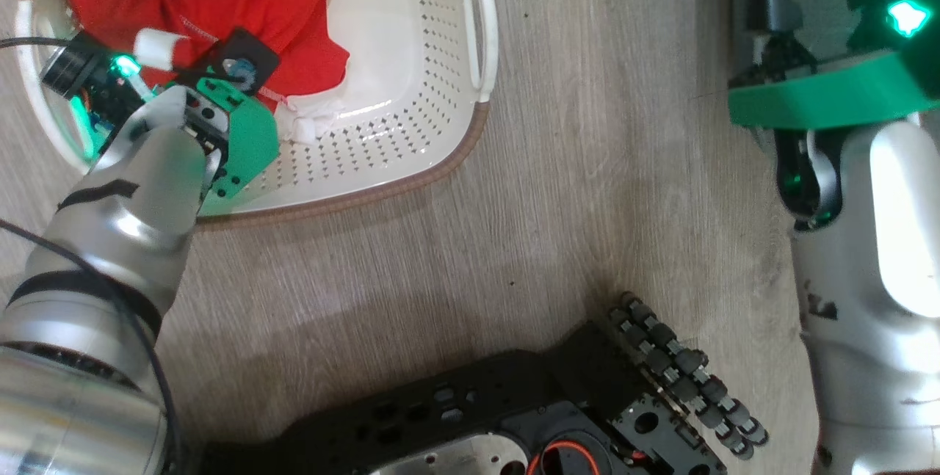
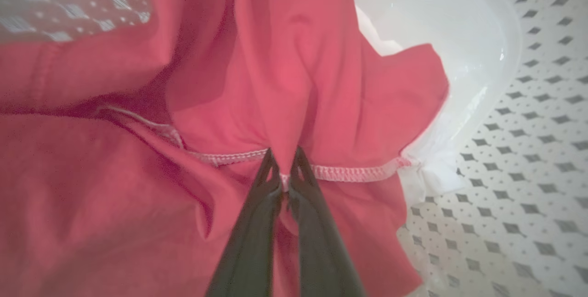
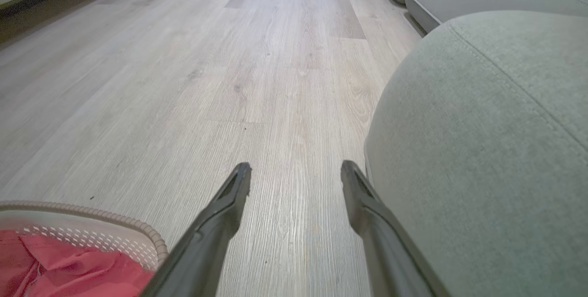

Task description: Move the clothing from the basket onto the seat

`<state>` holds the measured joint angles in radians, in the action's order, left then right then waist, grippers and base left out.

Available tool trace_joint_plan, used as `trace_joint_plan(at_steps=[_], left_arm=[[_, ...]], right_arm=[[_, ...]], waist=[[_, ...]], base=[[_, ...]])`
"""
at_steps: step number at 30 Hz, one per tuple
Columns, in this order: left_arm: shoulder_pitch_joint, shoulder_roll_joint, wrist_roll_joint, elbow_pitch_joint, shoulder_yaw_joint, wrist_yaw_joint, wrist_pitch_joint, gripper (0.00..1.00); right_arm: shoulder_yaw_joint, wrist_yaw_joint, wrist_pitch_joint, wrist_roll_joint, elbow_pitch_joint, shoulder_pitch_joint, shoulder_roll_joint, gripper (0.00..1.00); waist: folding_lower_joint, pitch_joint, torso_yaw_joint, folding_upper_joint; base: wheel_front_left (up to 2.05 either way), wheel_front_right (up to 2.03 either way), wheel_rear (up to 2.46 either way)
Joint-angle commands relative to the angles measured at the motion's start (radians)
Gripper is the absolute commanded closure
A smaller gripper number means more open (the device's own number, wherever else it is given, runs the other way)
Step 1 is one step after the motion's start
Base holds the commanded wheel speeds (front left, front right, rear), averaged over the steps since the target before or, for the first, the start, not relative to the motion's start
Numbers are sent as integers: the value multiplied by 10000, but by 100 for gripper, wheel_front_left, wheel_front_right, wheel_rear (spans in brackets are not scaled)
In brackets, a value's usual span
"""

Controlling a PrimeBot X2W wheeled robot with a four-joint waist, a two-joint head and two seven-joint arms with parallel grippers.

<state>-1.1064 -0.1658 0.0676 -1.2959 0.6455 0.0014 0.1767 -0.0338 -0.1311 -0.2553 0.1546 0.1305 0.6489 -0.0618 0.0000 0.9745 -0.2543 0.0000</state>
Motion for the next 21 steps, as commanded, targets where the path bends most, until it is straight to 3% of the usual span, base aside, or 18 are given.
trace_joint_plan(at_steps=[1,13,21], left_arm=[[214,-343,-154,53,-260,-37,161,100],[820,264,-1141,226,-701,-610,837,100],[1972,752,-1971,1902,-1271,-522,848,100]], right_arm=[[-142,4,-65,101,-239,-134,115,0],[-223,4,-65,100,516,-45,105,0],[-301,4,-65,186,1130,-613,-216,0]], waist=[[0,-93,-43,0],[0,-2132,401,0],[0,-3942,1022,0]], base=[[0,0,0],[0,0,0],[0,0,0]])
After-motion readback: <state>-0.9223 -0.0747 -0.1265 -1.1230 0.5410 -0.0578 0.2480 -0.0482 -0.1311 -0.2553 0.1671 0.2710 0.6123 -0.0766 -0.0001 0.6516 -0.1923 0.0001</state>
